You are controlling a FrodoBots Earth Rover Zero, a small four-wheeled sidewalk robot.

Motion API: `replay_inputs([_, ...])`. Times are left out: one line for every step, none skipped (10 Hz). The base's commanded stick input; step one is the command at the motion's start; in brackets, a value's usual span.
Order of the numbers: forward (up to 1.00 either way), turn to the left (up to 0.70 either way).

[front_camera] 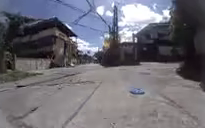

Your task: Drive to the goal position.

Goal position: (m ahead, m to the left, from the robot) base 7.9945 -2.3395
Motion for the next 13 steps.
replay_inputs([1.00,-0.06])
replay_inputs([1.00,-0.21])
replay_inputs([1.00,-0.36])
replay_inputs([1.00,-0.40])
replay_inputs([1.00,-0.33])
replay_inputs([1.00,-0.22])
replay_inputs([1.00,-0.12])
replay_inputs([1.00,-0.02])
replay_inputs([1.00,0.07])
replay_inputs([1.00,0.12])
replay_inputs([1.00,0.10])
replay_inputs([1.00,0.07])
replay_inputs([1.00,0.03])
